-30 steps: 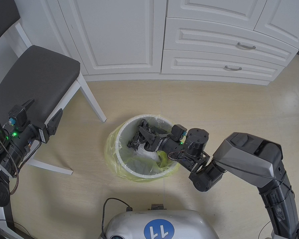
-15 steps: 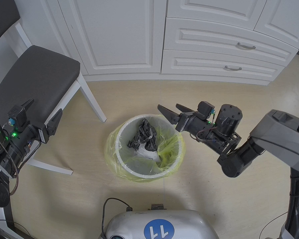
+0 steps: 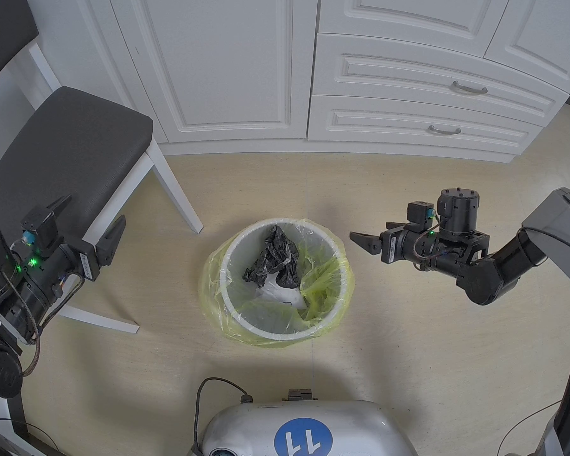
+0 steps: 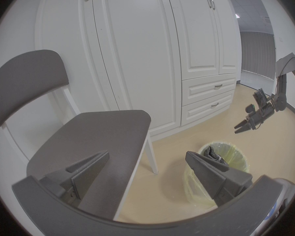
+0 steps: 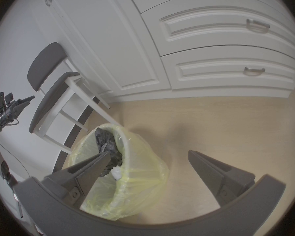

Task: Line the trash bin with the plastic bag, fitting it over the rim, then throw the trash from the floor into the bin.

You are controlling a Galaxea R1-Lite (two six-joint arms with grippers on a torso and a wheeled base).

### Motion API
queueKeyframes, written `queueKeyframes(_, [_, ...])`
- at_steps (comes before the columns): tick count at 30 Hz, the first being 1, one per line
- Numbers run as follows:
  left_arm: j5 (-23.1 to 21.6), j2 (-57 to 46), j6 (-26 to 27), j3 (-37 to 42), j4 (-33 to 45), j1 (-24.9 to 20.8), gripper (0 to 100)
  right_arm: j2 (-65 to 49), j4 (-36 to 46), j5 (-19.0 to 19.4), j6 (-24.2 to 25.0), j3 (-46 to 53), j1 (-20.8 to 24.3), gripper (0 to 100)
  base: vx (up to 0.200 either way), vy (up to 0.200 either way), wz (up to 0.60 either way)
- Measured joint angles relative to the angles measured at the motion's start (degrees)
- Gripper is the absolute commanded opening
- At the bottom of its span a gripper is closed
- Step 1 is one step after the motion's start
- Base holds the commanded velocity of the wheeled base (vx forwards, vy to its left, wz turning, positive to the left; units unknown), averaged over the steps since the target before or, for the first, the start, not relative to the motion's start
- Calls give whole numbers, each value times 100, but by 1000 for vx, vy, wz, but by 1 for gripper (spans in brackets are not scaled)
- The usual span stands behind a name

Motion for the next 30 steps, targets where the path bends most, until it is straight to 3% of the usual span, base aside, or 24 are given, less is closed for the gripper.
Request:
queueKeyframes(4, [-22, 188, -40, 17, -105, -90, 100, -185, -59, -171, -18, 40, -90, 100, 0, 0, 0])
queueKeyframes(15, [-305, 445, -229, 144, -534, -267, 100, -1048, -1101, -1252, -341, 1367, -176, 100, 0, 0, 0])
queueKeyframes(20, [-567, 505, -585, 288, -560, -612, 100, -1354, -1520, -1762, -432, 1952, -49, 100, 0, 0, 0])
queueKeyframes(30, [-688, 1643, -1059, 408, -786, -1182, 100, -1437, -1668, -1976, -469, 2210, 94, 100, 0, 0, 0])
